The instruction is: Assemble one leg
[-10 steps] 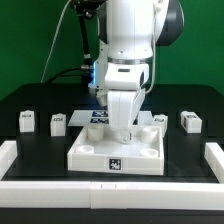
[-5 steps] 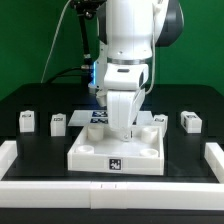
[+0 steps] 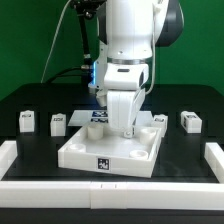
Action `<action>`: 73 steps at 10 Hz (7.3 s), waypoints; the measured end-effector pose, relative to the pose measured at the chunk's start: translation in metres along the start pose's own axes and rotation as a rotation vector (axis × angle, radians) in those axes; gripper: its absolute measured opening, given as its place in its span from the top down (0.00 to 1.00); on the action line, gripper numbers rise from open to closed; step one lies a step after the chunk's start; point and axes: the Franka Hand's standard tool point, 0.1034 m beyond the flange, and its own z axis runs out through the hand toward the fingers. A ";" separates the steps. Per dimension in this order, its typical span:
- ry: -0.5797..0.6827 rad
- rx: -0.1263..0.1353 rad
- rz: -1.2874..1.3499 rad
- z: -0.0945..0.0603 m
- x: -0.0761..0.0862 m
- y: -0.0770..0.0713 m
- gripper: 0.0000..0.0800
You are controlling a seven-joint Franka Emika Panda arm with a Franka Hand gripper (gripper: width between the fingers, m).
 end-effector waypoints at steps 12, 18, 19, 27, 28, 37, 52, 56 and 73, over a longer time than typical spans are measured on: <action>-0.016 -0.004 -0.208 -0.002 0.028 0.039 0.93; -0.008 -0.015 -0.271 -0.001 0.055 0.051 0.93; -0.005 -0.018 -0.283 -0.001 0.063 0.051 0.93; -0.001 -0.023 -0.265 -0.001 0.080 0.050 0.64; -0.001 -0.023 -0.265 0.000 0.080 0.050 0.42; -0.003 -0.032 -0.220 -0.011 0.082 0.045 0.19; 0.044 -0.001 1.091 -0.036 0.118 -0.030 0.19; 0.003 0.033 1.193 -0.035 0.130 -0.039 0.19; -0.862 0.544 1.069 0.001 0.127 -0.103 0.19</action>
Offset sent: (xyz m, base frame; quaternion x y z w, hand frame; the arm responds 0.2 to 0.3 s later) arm 0.0000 0.0000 0.0000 0.0000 0.0000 0.0000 1.0000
